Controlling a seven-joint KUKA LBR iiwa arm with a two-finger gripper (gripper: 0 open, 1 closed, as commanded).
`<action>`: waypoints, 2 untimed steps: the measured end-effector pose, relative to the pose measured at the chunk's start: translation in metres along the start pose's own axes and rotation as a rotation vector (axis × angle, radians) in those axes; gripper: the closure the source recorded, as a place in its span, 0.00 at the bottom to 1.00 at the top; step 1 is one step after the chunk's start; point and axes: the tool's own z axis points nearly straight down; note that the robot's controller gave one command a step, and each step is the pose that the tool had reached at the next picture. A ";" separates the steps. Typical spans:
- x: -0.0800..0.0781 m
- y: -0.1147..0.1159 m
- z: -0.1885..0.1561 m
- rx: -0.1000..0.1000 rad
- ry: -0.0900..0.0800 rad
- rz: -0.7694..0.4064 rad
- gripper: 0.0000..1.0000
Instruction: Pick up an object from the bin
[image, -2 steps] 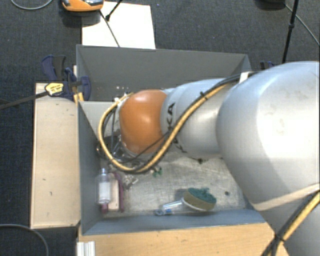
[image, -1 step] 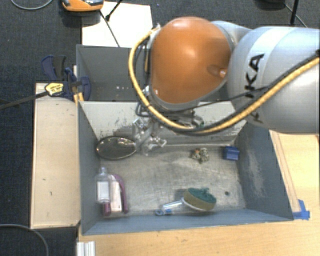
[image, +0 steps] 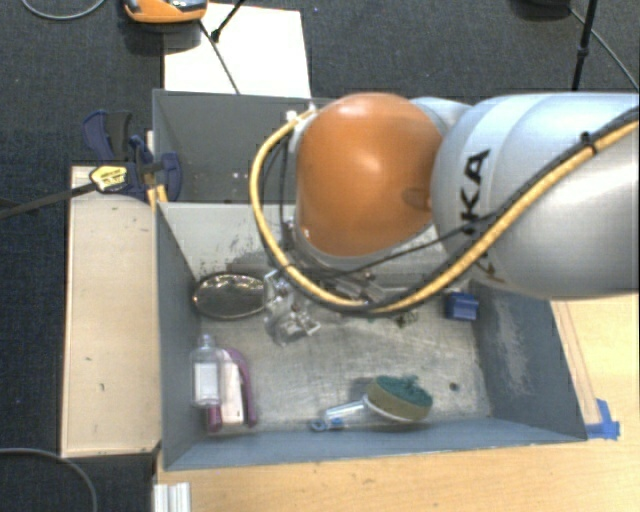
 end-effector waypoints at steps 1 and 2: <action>-0.041 -0.012 0.045 0.000 -0.002 0.170 1.00; -0.071 -0.037 0.089 0.000 -0.004 0.413 1.00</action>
Offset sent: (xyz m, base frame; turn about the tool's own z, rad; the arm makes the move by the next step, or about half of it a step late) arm 0.0403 0.0100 -0.0444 0.1687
